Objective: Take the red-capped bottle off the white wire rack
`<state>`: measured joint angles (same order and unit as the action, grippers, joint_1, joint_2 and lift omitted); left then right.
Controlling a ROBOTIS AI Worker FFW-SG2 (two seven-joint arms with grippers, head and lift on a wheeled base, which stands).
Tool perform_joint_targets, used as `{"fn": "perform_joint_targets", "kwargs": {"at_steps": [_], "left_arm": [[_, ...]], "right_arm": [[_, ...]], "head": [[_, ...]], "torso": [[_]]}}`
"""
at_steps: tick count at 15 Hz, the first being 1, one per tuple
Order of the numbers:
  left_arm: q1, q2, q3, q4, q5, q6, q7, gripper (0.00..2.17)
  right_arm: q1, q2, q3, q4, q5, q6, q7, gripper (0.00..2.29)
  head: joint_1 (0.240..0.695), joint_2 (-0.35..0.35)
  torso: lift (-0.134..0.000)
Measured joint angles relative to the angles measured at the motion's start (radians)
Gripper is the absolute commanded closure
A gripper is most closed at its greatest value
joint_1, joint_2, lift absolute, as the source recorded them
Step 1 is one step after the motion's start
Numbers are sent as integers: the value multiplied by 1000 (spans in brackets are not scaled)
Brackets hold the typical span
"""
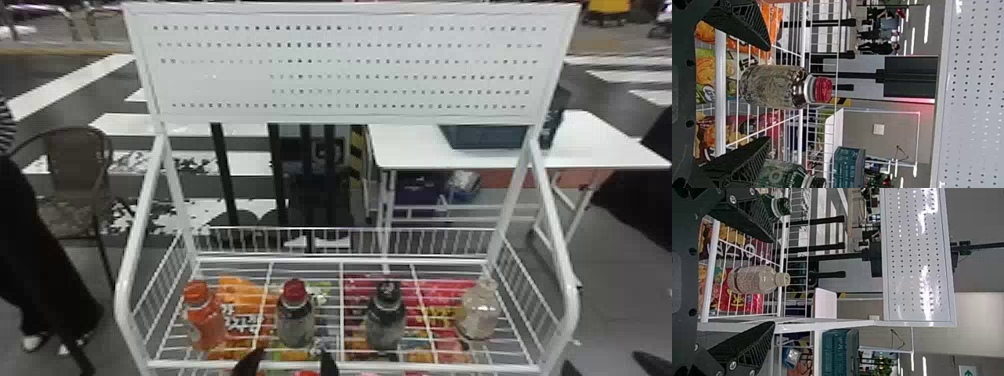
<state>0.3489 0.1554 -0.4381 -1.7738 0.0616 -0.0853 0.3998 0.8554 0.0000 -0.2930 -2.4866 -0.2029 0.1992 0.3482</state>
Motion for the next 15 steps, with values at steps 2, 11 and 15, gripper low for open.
{"fn": "perform_joint_targets", "kwargs": {"at_steps": [2,11,15], "left_arm": [[-39,-3,-1,40,8,-4,0,83],[-219,-32,-12,261,32,-17,-30,83],[-290,-43,-12,361,42,-47,-30,80]], "right_arm": [[3,0,-1,0,-1,0,0,147],[17,0,-21,-2,-6,-7,12,147],[32,0,-42,-7,-12,-15,14,147]], "head": [[499,0],[499,0],[499,0]], "torso": [[0],[0],[0]]}}
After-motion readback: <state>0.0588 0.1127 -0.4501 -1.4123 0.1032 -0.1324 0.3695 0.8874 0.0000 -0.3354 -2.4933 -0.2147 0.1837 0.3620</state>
